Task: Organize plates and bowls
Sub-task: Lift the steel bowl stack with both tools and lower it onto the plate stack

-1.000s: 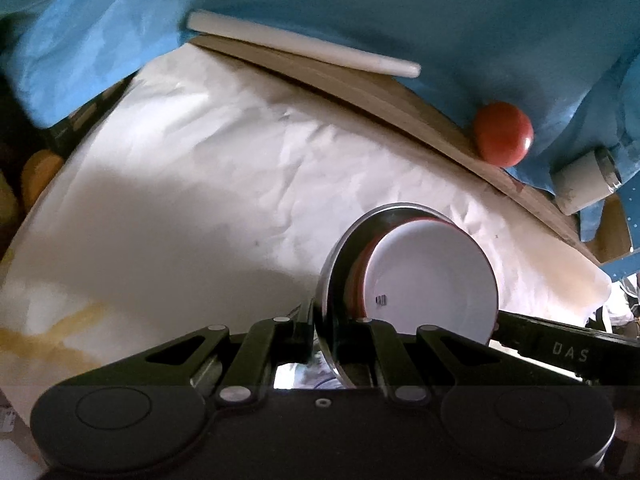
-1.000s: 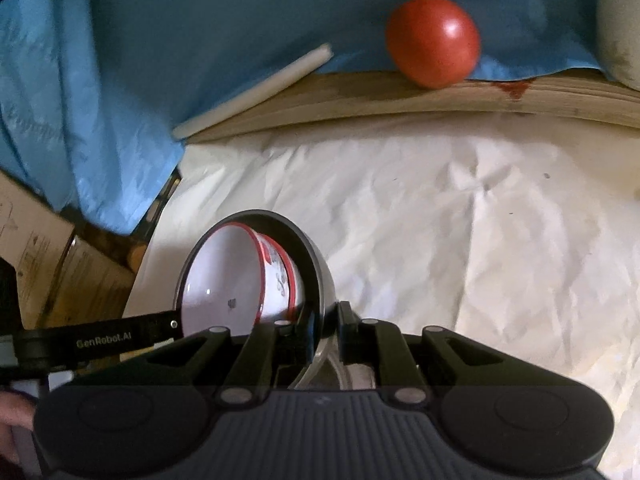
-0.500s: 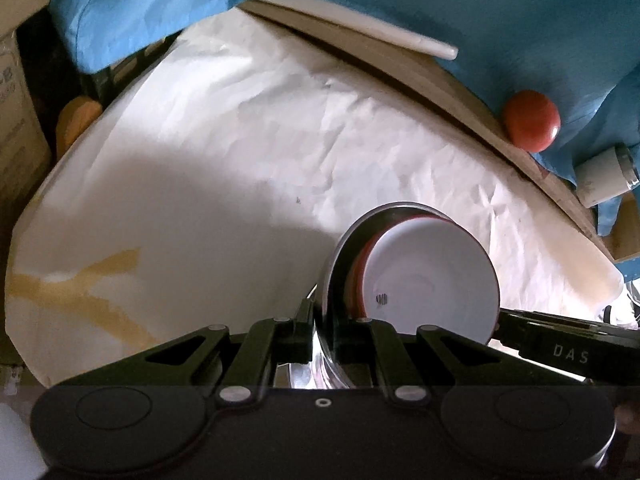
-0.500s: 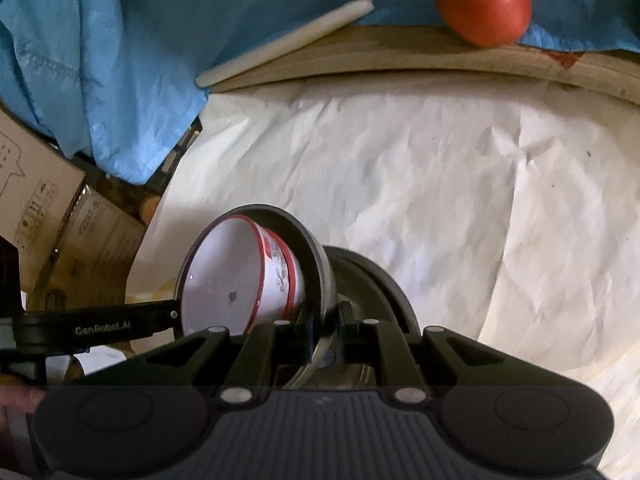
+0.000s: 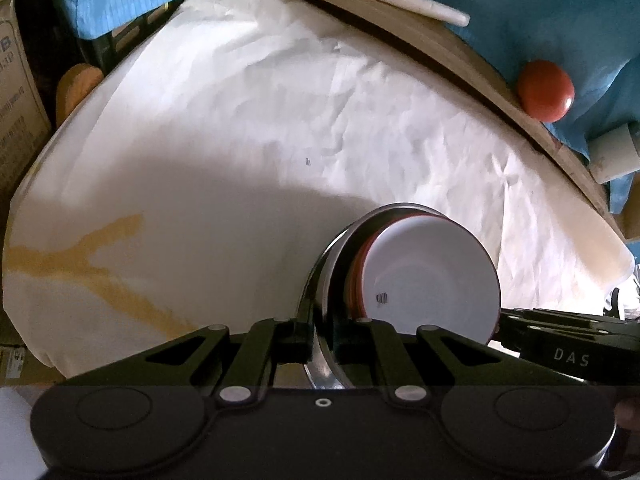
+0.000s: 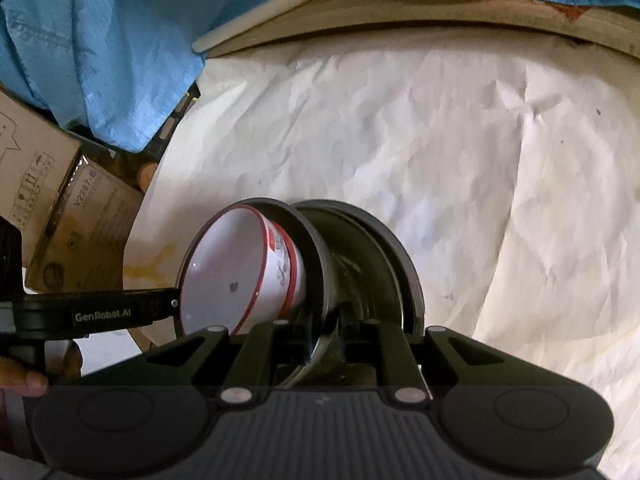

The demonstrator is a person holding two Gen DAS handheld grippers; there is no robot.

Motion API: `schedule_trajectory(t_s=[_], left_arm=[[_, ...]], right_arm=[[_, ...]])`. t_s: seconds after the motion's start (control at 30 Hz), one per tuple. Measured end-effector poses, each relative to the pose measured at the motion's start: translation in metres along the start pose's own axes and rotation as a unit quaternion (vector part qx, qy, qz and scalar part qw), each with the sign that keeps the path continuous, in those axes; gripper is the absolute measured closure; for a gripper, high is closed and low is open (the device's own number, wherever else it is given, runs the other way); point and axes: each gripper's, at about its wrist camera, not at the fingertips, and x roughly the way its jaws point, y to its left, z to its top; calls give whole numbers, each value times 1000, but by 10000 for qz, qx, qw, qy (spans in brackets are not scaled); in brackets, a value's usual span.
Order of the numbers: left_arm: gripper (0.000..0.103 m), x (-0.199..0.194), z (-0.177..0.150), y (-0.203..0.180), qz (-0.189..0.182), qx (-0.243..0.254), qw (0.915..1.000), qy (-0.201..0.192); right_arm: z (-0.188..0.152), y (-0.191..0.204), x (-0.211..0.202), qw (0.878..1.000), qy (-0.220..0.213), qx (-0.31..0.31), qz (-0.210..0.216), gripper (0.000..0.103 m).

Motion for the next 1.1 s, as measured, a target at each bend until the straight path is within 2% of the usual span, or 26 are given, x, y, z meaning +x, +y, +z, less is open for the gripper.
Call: schedule_trajectory(t_s=[0.3, 1.1], left_arm=[[95, 4, -2, 0, -15, 13, 10000, 65], [97, 16, -4, -10, -139, 290, 9994, 158]], right_arm=[[-4, -1, 2, 9999, 99, 96, -4, 87], [-13, -14, -7, 9993, -38, 349, -91, 88]])
